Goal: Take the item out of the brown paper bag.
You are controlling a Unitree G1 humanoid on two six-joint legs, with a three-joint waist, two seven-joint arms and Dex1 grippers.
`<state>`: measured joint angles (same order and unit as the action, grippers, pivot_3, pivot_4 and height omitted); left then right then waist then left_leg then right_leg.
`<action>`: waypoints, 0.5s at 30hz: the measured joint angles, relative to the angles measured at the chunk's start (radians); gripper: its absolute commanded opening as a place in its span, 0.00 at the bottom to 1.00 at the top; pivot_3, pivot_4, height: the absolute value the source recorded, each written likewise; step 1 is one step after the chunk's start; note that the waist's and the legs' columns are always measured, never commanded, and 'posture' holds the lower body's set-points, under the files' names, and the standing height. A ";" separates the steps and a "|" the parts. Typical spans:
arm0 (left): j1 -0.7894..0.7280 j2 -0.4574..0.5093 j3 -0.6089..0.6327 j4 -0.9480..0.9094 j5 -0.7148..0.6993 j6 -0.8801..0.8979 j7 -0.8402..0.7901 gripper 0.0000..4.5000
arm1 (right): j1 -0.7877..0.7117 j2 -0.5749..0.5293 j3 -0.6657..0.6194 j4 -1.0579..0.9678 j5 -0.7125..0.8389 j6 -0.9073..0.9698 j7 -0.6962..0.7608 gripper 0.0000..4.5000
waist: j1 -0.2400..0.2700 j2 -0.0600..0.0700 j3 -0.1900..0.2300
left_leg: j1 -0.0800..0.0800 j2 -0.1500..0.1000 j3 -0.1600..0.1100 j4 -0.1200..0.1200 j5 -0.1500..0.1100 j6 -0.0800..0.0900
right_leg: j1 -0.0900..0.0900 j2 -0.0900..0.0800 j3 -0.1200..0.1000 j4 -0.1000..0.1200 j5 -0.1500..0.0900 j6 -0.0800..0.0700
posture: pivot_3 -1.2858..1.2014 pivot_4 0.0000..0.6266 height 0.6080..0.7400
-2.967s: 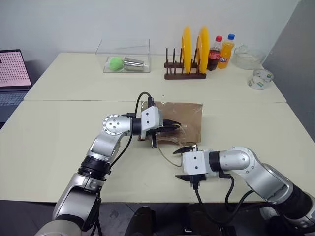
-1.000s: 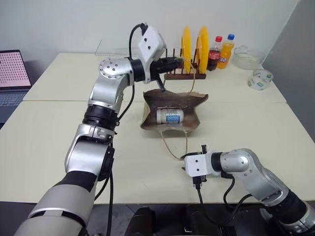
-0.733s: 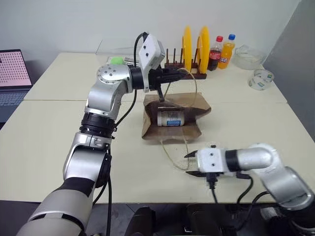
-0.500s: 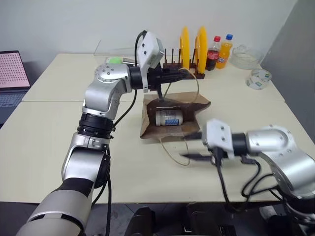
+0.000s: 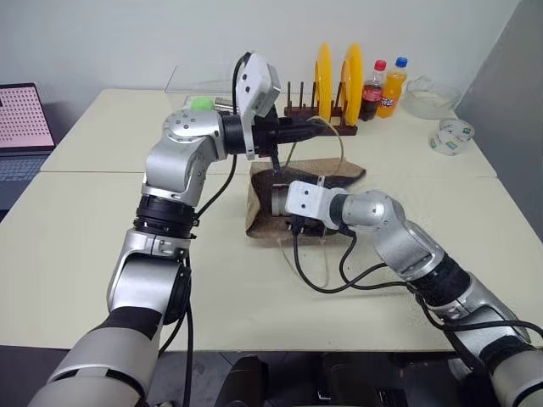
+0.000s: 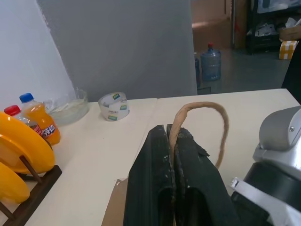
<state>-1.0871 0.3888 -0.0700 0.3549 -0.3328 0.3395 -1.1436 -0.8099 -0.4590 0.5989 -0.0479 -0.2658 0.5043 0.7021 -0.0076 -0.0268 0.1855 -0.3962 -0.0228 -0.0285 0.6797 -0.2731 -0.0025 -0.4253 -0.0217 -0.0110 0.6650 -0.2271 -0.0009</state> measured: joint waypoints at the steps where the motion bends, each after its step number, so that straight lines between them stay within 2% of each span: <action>1: 0.000 0.001 0.000 0.000 0.000 0.000 0.001 0.00 | -0.008 0.000 0.017 0.026 -0.029 -0.019 -0.001 0.99 | -0.001 0.000 0.000 | 0.000 0.000 0.000 0.000 0.000 0.000 | 0.000 0.000 0.000 0.000 0.000 0.000 | 0.52 0.24 1.00; 11: -0.001 0.002 0.002 0.000 -0.001 -0.006 0.012 0.00 | -0.081 0.050 0.090 0.278 -0.191 -0.157 0.023 0.99 | -0.009 0.000 0.000 | 0.000 0.000 0.000 0.000 -0.001 0.003 | 0.000 0.000 0.000 0.001 0.000 0.000 | 0.52 0.24 1.00; 14: -0.001 0.006 0.002 0.000 -0.001 -0.014 0.015 0.00 | -0.090 0.065 0.085 0.294 -0.199 -0.167 0.039 0.88 | -0.013 0.000 0.000 | 0.001 0.000 0.000 0.000 -0.002 0.003 | 0.000 0.001 0.000 0.001 0.000 0.000 | 0.52 0.24 1.00; 15: -0.001 0.009 0.002 0.000 0.000 -0.018 0.015 0.00 | -0.090 0.073 0.084 0.295 -0.202 -0.168 0.043 0.80 | -0.016 0.000 0.000 | 0.001 0.000 0.000 0.000 -0.001 0.003 | 0.000 0.001 0.000 0.001 0.000 0.000 | 0.52 0.24 1.00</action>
<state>-1.0878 0.3977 -0.0678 0.3553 -0.3329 0.3210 -1.1284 -0.8995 -0.3860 0.6825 0.2467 -0.4676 0.3366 0.7448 -0.0237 -0.0267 0.1855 -0.3951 -0.0224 -0.0286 0.6797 -0.2746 0.0002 -0.4251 -0.0212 -0.0106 0.6663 -0.2270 -0.0011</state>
